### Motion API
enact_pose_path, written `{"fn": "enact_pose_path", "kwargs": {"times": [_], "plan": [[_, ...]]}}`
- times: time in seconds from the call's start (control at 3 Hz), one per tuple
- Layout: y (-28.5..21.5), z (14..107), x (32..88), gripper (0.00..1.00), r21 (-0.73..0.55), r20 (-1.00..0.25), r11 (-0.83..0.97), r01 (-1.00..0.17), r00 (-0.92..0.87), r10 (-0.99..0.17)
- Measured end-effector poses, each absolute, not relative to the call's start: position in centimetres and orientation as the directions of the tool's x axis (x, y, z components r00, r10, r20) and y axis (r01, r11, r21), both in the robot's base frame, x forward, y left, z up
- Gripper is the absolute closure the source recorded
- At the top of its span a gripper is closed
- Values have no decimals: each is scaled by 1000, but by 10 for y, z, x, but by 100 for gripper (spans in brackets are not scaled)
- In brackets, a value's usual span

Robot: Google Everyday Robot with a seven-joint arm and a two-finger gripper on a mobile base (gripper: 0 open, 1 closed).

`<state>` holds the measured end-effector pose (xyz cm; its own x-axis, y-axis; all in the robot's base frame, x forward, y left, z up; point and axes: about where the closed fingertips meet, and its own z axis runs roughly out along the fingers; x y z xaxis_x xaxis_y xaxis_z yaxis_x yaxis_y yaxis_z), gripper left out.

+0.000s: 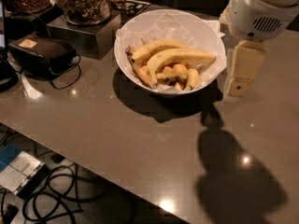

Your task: Pick banana from white bowl

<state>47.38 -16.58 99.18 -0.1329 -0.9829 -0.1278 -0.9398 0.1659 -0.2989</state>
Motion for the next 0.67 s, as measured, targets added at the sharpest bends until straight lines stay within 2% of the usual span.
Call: {"fn": "enact_pose_path", "kwargs": {"times": [0.67], "plan": [[-121, 996, 535, 0, -289, -143, 95, -953, -55, -988]]}}
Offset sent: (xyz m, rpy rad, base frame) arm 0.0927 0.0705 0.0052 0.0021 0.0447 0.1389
